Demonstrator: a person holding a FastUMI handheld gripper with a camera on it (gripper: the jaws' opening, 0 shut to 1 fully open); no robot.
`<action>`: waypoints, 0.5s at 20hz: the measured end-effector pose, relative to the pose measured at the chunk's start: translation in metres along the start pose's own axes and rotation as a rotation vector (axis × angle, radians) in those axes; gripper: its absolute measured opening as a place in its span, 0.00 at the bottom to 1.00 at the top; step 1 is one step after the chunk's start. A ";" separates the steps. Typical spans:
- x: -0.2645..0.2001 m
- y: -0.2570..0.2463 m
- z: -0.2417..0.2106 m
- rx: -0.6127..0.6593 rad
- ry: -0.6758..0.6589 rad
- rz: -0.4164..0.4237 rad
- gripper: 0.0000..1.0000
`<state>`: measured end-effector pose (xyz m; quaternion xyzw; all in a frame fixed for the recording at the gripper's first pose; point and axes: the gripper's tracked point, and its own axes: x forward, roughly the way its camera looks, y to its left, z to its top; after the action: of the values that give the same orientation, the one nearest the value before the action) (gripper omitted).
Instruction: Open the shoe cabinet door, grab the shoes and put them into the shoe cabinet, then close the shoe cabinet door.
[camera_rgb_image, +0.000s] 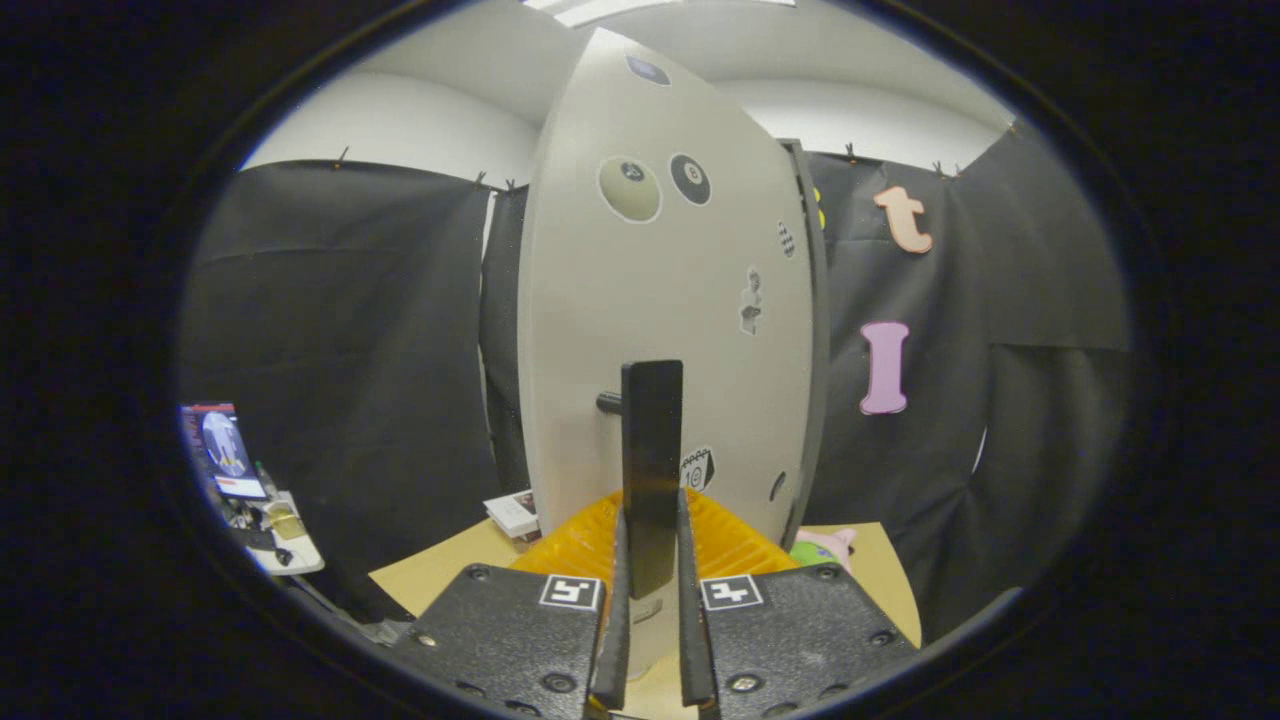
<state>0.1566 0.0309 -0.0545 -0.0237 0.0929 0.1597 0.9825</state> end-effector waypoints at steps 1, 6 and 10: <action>-0.002 -0.007 0.000 -0.002 -0.009 -0.023 0.23; -0.009 -0.044 0.004 -0.023 -0.073 -0.207 0.15; -0.011 -0.075 0.005 0.027 -0.095 -0.289 0.05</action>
<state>0.1716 -0.0431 -0.0462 -0.0160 0.0441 0.0164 0.9988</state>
